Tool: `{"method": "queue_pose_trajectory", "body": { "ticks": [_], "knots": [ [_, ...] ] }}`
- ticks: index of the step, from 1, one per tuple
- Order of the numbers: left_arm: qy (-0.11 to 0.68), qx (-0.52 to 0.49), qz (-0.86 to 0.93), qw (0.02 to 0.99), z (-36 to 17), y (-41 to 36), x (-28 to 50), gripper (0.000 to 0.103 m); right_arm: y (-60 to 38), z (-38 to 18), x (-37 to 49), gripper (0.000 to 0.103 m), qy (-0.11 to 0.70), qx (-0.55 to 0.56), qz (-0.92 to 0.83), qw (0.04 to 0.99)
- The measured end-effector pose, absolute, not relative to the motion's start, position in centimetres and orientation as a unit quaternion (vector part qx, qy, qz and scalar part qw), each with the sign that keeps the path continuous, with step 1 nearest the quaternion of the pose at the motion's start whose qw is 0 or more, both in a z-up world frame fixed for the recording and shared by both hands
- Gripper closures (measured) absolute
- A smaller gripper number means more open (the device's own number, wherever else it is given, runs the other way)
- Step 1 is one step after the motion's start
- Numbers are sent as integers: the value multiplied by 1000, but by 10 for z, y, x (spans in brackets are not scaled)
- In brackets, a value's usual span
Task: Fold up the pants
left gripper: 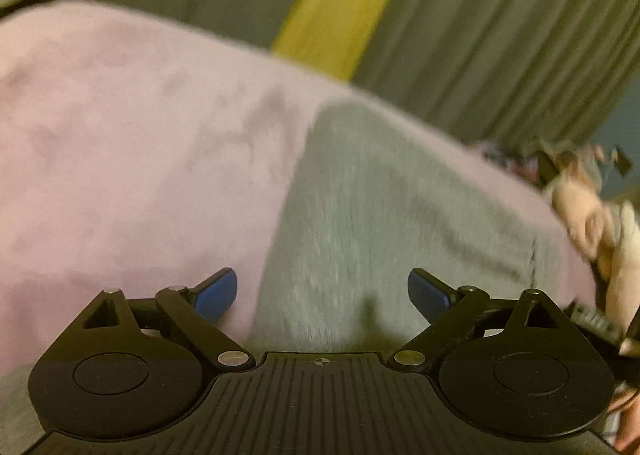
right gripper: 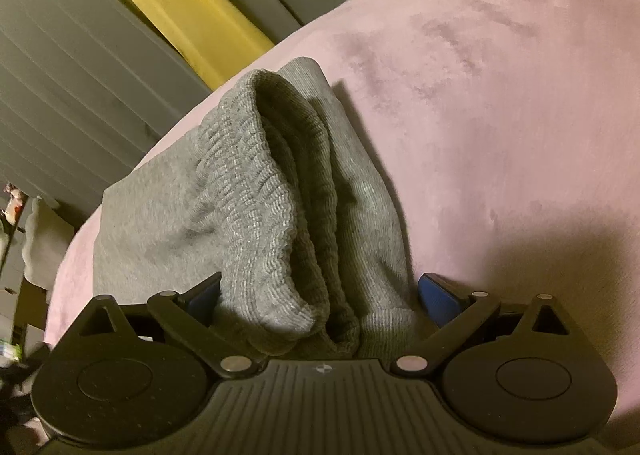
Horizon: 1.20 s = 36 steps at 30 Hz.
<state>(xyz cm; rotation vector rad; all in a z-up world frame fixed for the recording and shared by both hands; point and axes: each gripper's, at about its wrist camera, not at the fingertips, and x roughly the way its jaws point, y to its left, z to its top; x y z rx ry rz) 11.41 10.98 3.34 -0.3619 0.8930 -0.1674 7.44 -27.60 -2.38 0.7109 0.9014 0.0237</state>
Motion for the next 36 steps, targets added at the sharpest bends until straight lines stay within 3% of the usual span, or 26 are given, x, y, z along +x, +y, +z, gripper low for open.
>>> {"method": "queue_pose_trajectory", "body": {
  "ticks": [4,14,15,16,19,23,25,29,31,36],
  "knots": [
    [490,-179,-112,846,6,100,139,7,-287,-27,78,4,427,368,24,826],
    [479,-191,-148,844,-11,98,183,8,-297,-35,103,4,429,389,78,811],
    [473,-191,-147,847,-11,96,185,14,-296,-35,106,7,427,382,82,815],
    [469,-189,-146,850,-11,94,187,17,-295,-35,107,18,426,372,83,821],
    [463,-179,-143,856,-12,87,193,20,-293,-35,112,25,421,360,97,827],
    [458,-175,-149,858,-14,83,200,16,-294,-39,118,20,425,366,104,821],
    [455,-182,-156,858,-16,82,204,12,-292,-40,123,10,426,366,110,820],
    [447,-154,-158,867,-17,73,208,14,-283,-40,129,7,425,348,106,829],
    [439,-143,-158,873,-14,70,206,22,-282,-39,127,10,422,348,100,831],
    [421,-143,-169,880,-9,67,200,45,-267,-27,117,30,414,289,83,859]
  ]
}}
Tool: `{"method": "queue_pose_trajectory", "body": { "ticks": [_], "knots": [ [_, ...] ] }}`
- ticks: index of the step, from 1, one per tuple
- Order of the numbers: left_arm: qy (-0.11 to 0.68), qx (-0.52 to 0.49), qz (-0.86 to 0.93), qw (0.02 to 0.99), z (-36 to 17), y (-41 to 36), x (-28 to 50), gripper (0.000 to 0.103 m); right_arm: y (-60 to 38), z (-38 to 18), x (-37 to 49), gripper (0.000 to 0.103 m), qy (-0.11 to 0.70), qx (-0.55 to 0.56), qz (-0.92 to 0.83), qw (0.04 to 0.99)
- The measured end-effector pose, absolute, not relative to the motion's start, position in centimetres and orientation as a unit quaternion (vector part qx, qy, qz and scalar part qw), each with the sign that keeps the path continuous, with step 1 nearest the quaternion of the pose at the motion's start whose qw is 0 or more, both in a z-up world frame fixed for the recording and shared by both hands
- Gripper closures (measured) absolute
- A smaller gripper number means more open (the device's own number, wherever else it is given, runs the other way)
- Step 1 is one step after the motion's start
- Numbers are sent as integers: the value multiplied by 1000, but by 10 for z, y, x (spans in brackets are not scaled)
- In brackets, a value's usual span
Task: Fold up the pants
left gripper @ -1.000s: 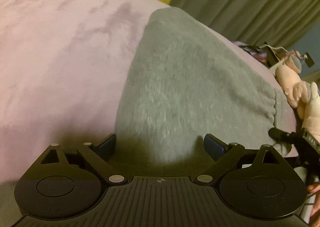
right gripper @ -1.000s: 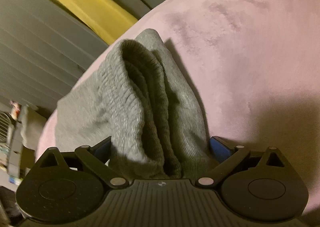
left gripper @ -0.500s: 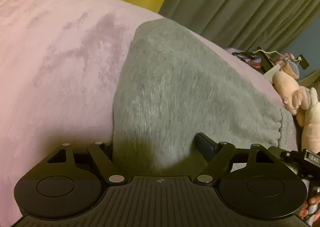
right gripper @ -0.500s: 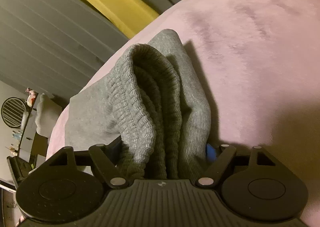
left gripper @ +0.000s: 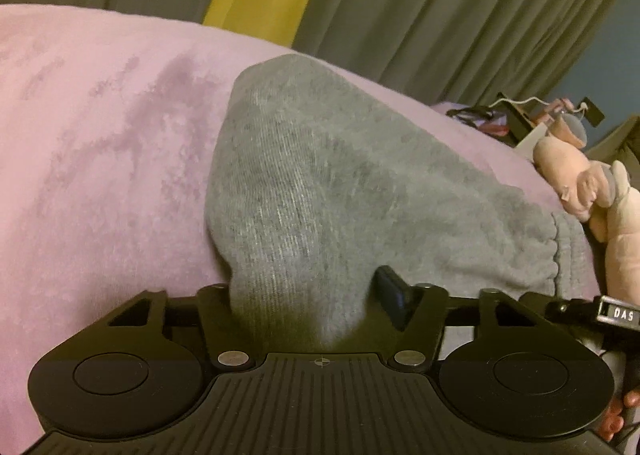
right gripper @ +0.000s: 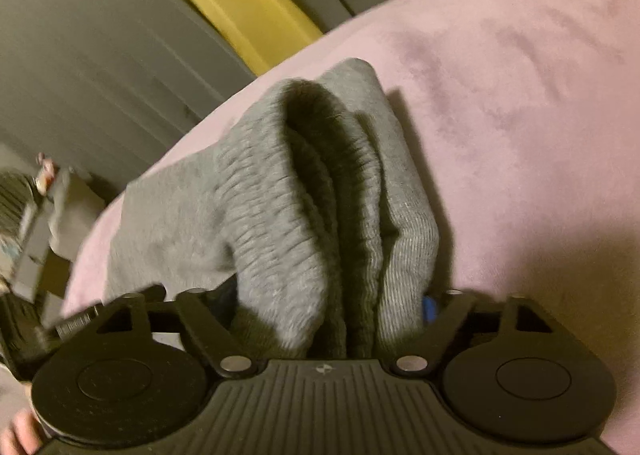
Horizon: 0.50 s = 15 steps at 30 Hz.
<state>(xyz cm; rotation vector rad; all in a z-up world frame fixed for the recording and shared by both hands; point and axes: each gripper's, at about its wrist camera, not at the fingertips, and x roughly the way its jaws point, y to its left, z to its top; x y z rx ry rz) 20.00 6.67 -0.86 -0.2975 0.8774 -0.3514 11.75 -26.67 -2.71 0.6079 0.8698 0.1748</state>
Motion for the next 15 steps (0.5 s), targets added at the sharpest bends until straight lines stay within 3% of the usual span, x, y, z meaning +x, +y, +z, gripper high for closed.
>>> {"method": "queue_pose_trajectory", "body": {
  "ticks": [4,15],
  "knots": [
    [405,-155,-160,887,-2,71,196,65,-255,-15,110,38,400,277,70,871],
    [386,-172,-146,894,12,76,196,78,-226,30,103,46,363,231,98,898]
  ]
}}
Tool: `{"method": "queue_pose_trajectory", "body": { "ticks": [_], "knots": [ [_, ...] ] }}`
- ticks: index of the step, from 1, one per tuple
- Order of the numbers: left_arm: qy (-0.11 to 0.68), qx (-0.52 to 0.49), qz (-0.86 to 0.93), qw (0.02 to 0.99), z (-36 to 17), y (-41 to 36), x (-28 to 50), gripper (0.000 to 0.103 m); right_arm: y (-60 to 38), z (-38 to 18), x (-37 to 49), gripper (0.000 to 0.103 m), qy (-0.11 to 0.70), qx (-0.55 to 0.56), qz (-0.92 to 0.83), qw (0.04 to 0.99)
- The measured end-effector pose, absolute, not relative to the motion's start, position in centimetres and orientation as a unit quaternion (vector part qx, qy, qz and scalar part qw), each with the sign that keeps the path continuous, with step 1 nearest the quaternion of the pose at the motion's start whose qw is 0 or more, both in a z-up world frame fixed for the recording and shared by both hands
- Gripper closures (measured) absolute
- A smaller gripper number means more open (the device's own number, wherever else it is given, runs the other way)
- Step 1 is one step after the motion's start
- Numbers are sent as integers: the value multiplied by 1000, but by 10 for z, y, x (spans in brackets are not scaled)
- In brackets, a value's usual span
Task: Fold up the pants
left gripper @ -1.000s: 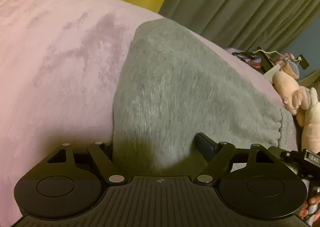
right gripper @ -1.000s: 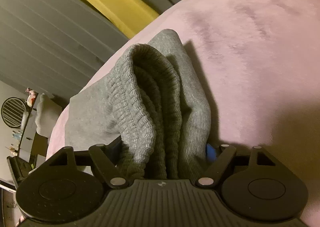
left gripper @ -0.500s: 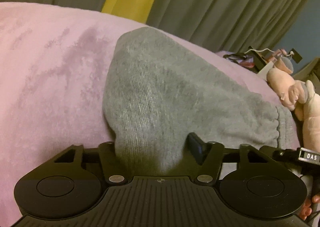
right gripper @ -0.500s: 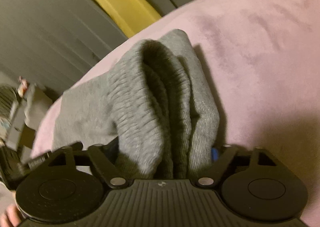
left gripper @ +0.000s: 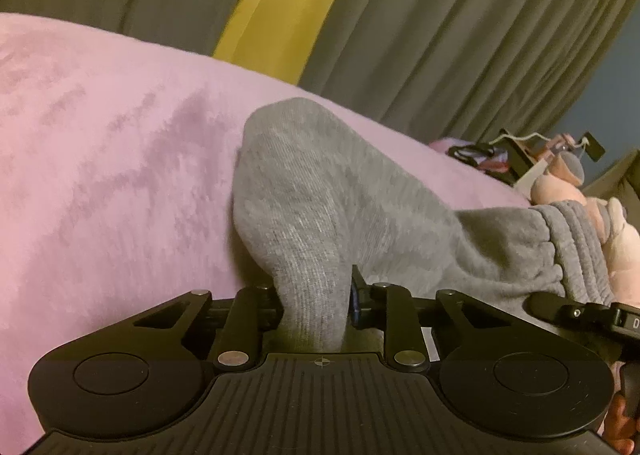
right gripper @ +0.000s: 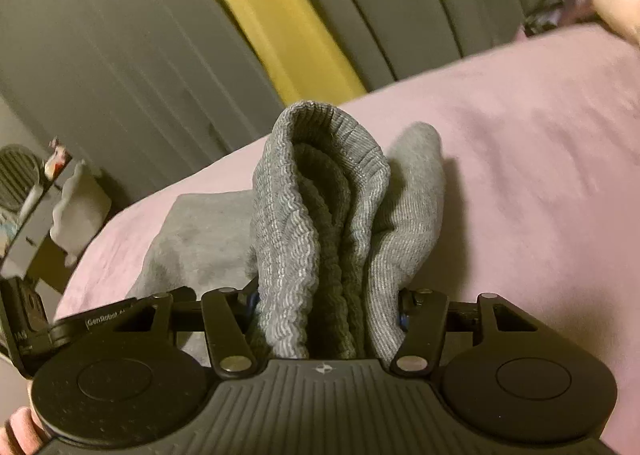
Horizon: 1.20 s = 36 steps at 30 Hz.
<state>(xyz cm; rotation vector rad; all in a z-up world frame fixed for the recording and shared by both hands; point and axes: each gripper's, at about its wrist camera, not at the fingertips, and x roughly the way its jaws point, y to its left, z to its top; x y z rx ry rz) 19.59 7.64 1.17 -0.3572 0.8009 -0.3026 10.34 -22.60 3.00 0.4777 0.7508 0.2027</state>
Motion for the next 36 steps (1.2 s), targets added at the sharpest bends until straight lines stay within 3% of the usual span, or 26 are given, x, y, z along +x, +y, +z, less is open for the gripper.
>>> {"method": "queue_pose_trajectory", "body": {
  "ticks": [18,20,22,26,29,32,35,36],
  "knots": [
    [334,-158,-115,922,45,68,212,79,-232,53,116,48,313,223,107,917],
    [348,-164,-87,919,38,71,215,72,-236,48,118,43,316,216,90,919],
    [376,-155,-66,911,29,74,217,58,-243,37,118,29,344,202,45,916],
    [362,-109,-46,924,29,70,196,44,-242,28,98,23,344,134,-9,929],
    [355,-68,-68,930,37,55,175,23,-243,21,84,18,350,152,17,924],
    [376,-69,-98,919,33,50,167,12,-238,5,78,17,377,117,15,919],
    [431,-41,-63,899,13,56,170,10,-245,-15,70,7,385,92,2,918],
    [447,-50,-42,892,6,63,170,4,-245,-18,68,6,380,101,6,920]
  ]
}}
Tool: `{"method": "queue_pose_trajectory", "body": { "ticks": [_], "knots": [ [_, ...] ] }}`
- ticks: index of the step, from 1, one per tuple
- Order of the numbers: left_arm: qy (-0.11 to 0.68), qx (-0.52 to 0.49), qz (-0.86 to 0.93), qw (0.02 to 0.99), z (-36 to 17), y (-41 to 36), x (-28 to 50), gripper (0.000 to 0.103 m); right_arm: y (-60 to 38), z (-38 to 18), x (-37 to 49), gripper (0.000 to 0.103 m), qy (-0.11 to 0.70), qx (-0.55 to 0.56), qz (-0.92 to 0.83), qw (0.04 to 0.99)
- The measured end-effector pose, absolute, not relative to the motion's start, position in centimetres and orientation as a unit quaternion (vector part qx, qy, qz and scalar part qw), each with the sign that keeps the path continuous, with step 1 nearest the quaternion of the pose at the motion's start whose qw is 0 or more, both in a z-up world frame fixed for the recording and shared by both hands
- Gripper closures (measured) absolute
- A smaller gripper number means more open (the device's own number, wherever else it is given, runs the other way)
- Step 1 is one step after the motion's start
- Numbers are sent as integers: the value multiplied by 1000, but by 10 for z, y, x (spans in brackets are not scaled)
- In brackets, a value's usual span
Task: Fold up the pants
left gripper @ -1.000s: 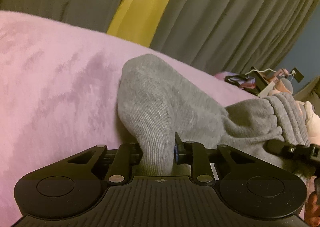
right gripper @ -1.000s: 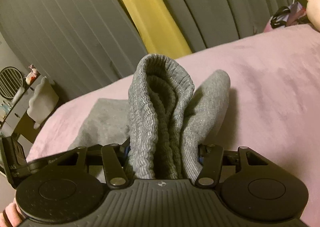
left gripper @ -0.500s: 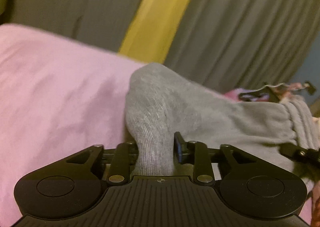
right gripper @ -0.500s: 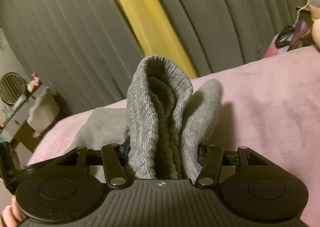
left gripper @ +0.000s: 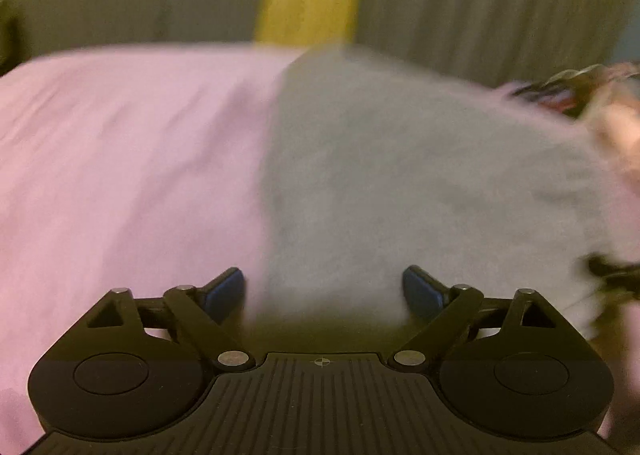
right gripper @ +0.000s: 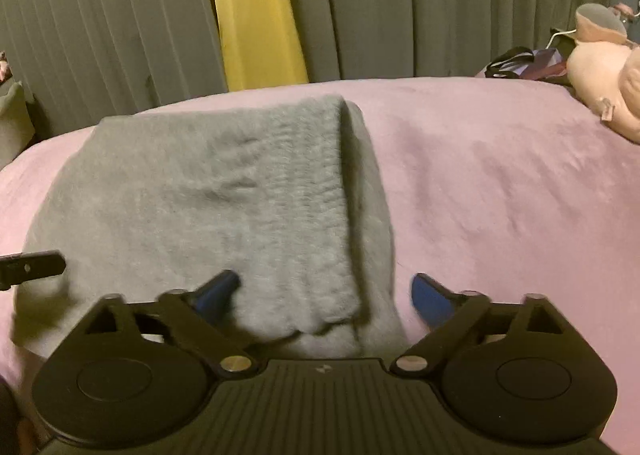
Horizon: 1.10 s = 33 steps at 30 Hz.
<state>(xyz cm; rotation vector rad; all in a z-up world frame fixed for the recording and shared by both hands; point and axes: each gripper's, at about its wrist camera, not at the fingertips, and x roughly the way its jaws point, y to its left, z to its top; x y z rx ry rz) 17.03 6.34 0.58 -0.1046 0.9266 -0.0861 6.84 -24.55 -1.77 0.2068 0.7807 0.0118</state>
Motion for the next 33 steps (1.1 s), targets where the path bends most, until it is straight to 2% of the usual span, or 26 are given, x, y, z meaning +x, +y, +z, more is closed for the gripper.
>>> {"method": "queue_pose_trajectory", "body": {
  "ticks": [3,8,11,16,22,26,33],
  "knots": [
    [448,-119,-24,886,6,83,160,5,-251,-16,62,6,381,142,-4,914],
    [408,-71,-1,910,20,74,131,7,-237,-3,33,6,345,117,24,931],
    [412,-78,-18,908,21,66,125,6,-229,-7,34,5,364,99,12,926],
    [409,-18,-16,912,16,44,127,6,-228,-13,39,4,387,89,-1,918],
    [402,-18,-11,916,20,46,117,6,-210,-5,39,4,376,52,-23,925],
    [392,-7,-9,920,25,44,106,5,-206,-7,27,4,391,66,-3,918],
    [410,-2,-17,912,28,40,81,2,-178,-8,4,4,387,26,18,921]
  ]
}}
